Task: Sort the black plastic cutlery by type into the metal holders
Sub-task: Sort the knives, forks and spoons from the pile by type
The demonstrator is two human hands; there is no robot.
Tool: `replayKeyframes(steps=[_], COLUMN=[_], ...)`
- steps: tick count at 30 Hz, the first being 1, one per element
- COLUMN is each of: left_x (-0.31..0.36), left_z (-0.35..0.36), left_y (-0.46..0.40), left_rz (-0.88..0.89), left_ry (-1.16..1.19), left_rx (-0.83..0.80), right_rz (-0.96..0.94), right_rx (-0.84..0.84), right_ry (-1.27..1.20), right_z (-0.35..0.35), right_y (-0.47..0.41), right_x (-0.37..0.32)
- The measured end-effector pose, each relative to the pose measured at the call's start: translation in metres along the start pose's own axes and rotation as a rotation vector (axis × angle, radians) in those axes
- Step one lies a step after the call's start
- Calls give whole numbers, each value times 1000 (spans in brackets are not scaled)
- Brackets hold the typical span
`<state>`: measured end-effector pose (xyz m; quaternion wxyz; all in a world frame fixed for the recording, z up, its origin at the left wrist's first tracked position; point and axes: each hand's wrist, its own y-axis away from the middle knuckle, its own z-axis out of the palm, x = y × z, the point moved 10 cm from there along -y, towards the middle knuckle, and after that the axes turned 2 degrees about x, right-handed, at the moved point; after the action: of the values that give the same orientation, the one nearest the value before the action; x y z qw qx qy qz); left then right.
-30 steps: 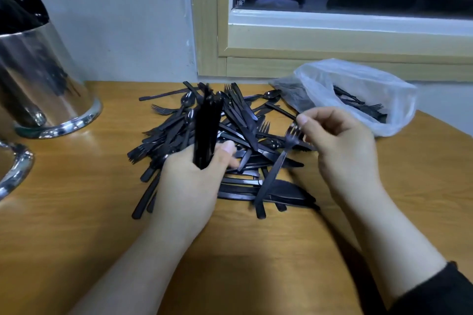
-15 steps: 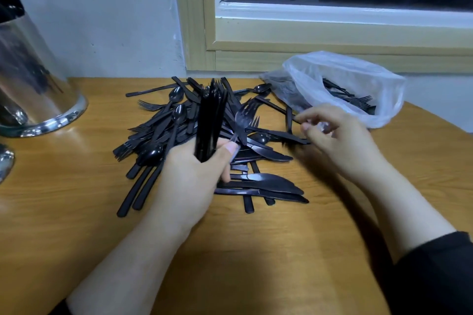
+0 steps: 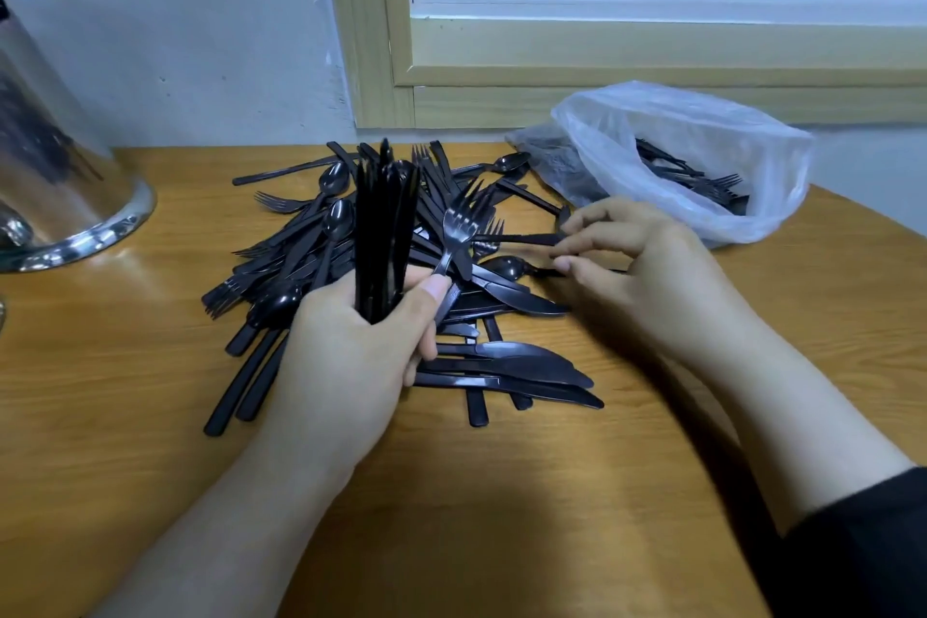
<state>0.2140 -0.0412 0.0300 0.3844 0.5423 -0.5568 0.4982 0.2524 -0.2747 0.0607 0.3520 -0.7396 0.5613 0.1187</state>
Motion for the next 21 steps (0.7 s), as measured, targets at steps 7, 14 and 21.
replayKeyframes(steps=[7,14,21], left_x=[3,14,8], left_z=[-13,-16,2], left_y=[-1,6,7], left_rz=[4,43,0], left_ry=[48,-123,-227], left_rx=[121,127,-23], right_rz=[-108,273,525], right_rx=[483,458,399], right_ry=[-362,-1003,-1266], right_z=[-59,-17,24], right_y=[17,21,24], right_x=[-34,-23,-17])
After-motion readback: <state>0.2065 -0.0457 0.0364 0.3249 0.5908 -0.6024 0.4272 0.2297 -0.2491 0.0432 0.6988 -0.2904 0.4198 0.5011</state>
